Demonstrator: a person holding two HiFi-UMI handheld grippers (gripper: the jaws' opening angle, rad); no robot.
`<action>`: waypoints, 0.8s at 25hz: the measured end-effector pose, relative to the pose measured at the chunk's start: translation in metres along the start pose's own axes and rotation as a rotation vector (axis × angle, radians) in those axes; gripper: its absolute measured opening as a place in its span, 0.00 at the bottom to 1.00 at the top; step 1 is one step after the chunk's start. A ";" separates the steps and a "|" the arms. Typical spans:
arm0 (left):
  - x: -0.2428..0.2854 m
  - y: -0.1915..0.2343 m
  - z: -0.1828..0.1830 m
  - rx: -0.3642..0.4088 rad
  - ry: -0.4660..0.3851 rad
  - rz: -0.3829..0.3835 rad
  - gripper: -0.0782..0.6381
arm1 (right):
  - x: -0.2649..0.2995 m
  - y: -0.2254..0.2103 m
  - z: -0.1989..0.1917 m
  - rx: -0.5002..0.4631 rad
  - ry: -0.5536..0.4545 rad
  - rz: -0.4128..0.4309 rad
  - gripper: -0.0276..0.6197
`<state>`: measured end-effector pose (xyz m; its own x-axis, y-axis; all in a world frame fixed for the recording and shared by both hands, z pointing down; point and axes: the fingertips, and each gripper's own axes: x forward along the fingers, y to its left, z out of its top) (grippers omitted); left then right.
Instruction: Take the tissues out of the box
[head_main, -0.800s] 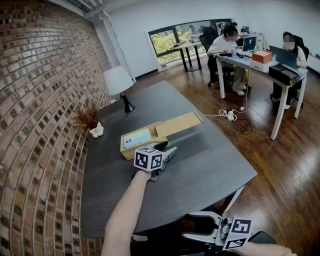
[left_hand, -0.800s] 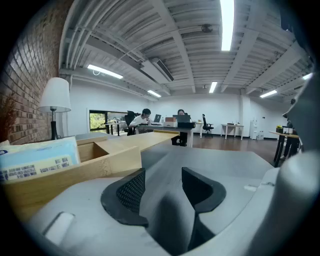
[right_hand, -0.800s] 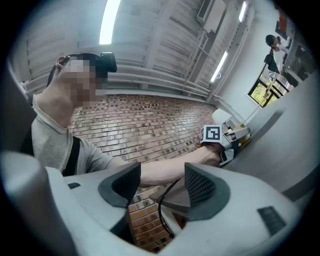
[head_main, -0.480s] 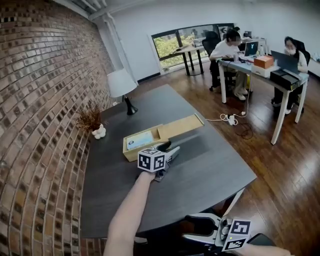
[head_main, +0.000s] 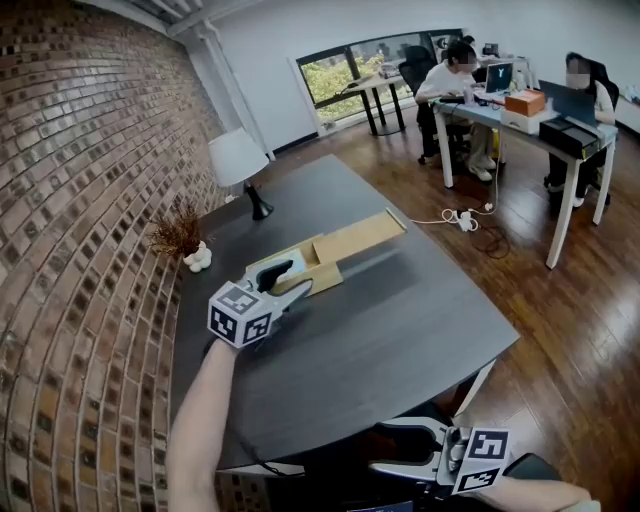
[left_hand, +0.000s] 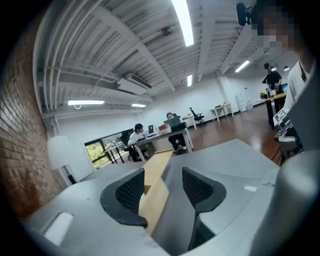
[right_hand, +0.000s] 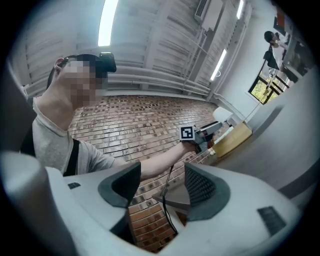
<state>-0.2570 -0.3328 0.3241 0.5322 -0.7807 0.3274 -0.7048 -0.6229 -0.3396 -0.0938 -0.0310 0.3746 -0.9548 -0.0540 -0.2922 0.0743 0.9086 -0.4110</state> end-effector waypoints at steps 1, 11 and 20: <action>-0.019 0.023 0.003 0.034 0.024 0.046 0.43 | 0.000 0.001 0.000 0.003 0.000 0.001 0.46; -0.004 0.094 -0.064 0.267 0.417 0.048 0.43 | -0.002 -0.005 -0.001 -0.006 -0.003 -0.020 0.46; 0.020 0.118 -0.078 0.287 0.483 0.046 0.48 | -0.007 -0.017 0.006 0.001 -0.020 -0.056 0.46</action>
<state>-0.3659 -0.4178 0.3598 0.1808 -0.7378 0.6504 -0.5303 -0.6301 -0.5673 -0.0868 -0.0487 0.3783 -0.9515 -0.1135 -0.2858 0.0207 0.9035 -0.4280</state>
